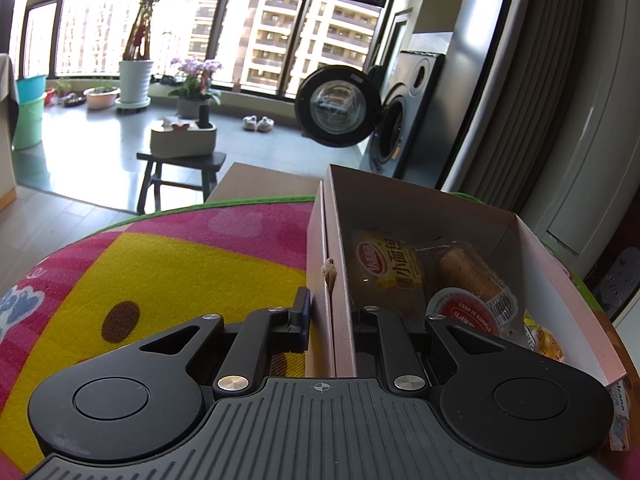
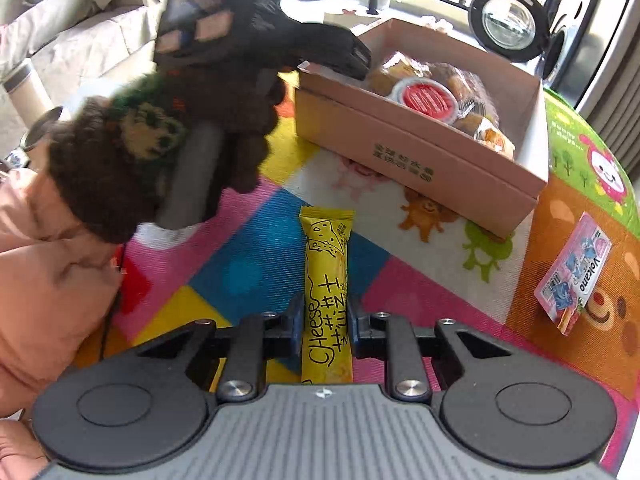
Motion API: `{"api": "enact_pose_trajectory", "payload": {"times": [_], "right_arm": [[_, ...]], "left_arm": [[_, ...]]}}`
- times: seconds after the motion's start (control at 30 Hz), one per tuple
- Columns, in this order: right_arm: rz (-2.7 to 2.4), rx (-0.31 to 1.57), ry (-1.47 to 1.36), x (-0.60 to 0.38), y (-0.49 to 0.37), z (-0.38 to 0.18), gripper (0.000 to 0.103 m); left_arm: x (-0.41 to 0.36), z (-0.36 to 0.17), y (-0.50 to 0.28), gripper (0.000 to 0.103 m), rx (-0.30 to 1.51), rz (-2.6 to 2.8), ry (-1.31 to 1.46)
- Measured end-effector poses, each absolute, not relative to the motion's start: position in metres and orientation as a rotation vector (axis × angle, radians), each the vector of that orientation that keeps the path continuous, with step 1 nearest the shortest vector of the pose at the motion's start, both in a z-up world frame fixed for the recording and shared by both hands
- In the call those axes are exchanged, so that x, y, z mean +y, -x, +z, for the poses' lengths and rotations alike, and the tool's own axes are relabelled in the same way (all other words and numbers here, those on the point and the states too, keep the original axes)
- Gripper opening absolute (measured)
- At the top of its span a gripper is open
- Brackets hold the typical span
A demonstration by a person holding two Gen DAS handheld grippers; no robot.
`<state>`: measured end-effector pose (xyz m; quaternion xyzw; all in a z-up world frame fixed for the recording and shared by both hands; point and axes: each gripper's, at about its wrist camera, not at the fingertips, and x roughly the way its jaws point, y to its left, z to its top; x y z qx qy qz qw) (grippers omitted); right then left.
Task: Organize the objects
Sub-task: 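Carry the yellow stick with the right gripper over the pink box, then lower the yellow stick into the box and open the right gripper, then move the right gripper to the pink 'Volcano' pack on the mat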
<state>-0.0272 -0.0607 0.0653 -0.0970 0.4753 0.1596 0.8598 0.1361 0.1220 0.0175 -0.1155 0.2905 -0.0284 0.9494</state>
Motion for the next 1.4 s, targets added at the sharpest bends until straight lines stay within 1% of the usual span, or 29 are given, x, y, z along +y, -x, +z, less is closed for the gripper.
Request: {"api": "enact_pose_trajectory", "payload": {"times": [0.07,0.2,0.23,0.3,0.37,0.53,0.73,0.8,0.87,0.9,0.97,1.07,1.1,1.17,1.2,1.23,1.27,1.4], "right_arm": [[0.320,0.917,0.157,-0.067,0.028,0.091,0.021],[0.231,0.690,0.128,-0.084,0.018,0.159,0.021],[0.206,0.649,0.121,-0.089,0.009,0.172,0.021],[0.168,0.618,0.111,-0.095,-0.015,0.182,0.021],[0.124,0.633,0.108,-0.098,-0.043,0.177,0.021],[0.015,0.752,0.075,-0.109,-0.110,0.129,0.021],[-0.107,0.830,0.099,-0.120,-0.153,0.084,0.022],[-0.125,0.832,0.093,-0.124,-0.153,0.079,0.027],[-0.119,0.817,0.081,-0.125,-0.149,0.081,0.042],[-0.112,0.810,0.073,-0.126,-0.145,0.083,0.045],[-0.117,0.783,0.072,-0.128,-0.132,0.090,0.065],[-0.096,0.734,0.069,-0.137,-0.107,0.104,0.078],[-0.095,0.724,0.062,-0.142,-0.097,0.106,0.081],[-0.104,0.709,0.033,-0.155,-0.077,0.109,0.093],[-0.118,0.701,0.020,-0.163,-0.066,0.109,0.096],[-0.135,0.698,0.010,-0.171,-0.056,0.107,0.101],[-0.147,0.700,-0.001,-0.178,-0.047,0.104,0.103],[-0.160,0.781,-0.078,-0.203,-0.012,0.071,0.103]], "left_arm": [[0.122,0.018,-0.135,0.016,0.590,-0.057,0.233],[0.122,0.017,-0.135,0.016,0.590,-0.057,0.232],[0.122,0.017,-0.135,0.016,0.590,-0.057,0.232],[0.122,0.017,-0.135,0.016,0.591,-0.058,0.233],[0.122,0.017,-0.135,0.016,0.591,-0.058,0.234],[0.121,0.017,-0.134,0.016,0.592,-0.059,0.237],[0.122,0.017,-0.133,0.016,0.595,-0.062,0.242],[0.123,0.017,-0.133,0.016,0.594,-0.062,0.242],[0.122,0.017,-0.133,0.016,0.594,-0.063,0.242],[0.122,0.017,-0.133,0.016,0.594,-0.062,0.241],[0.123,0.017,-0.133,0.016,0.594,-0.062,0.241],[0.123,0.017,-0.133,0.016,0.594,-0.062,0.241],[0.123,0.017,-0.133,0.016,0.593,-0.062,0.240],[0.123,0.018,-0.133,0.016,0.593,-0.061,0.238],[0.123,0.018,-0.133,0.016,0.593,-0.061,0.238],[0.123,0.018,-0.133,0.016,0.593,-0.061,0.237],[0.123,0.018,-0.133,0.016,0.593,-0.061,0.238],[0.124,0.019,-0.132,0.016,0.593,-0.060,0.234]]}}
